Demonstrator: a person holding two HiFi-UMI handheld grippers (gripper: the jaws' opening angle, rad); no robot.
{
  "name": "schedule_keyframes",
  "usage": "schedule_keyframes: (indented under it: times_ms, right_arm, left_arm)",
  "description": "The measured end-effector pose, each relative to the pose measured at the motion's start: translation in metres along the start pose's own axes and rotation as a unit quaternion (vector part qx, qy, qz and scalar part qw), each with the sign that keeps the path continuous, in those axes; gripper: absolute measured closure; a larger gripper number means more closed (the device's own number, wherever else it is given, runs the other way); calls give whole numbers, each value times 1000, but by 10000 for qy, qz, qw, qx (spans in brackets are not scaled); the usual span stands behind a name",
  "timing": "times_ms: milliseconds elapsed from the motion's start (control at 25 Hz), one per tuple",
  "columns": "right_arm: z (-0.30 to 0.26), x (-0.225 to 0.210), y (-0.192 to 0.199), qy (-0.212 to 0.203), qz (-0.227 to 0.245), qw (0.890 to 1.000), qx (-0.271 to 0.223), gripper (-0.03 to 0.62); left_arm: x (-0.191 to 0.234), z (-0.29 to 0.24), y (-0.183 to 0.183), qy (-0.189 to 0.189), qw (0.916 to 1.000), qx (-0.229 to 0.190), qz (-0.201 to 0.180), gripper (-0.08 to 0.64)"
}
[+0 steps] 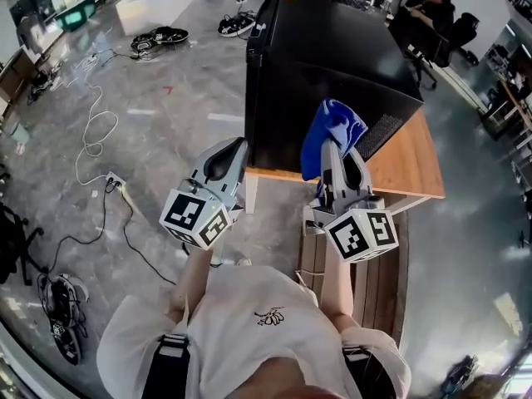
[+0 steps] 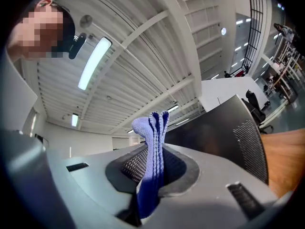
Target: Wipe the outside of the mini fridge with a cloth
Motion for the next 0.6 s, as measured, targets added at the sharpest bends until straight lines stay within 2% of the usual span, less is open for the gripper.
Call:
schedule_keyframes:
  times_ms: [240, 440, 600]
  right_arm:
    - [-60, 48, 13, -680, 84, 9976, 1, 531]
    - [-121, 82, 25, -714, 299, 9970, 36, 531]
    - [-145, 106, 41, -665, 506, 9964, 119, 531]
  left_arm:
    - [26, 8, 3, -233, 9997, -57, 82, 555]
    - [53, 10, 6, -208, 9997, 0, 162, 555]
    - [78, 12, 8, -163, 9994, 104, 295, 555]
Point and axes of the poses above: the fingertips, and each gripper's own axes: z backward along the fingers, x to its left, y out of its underside, the point moved 5 cm from there along z, backward along the fingers, and after that the axes turned 13 degrees about y, right-handed, at the moved point
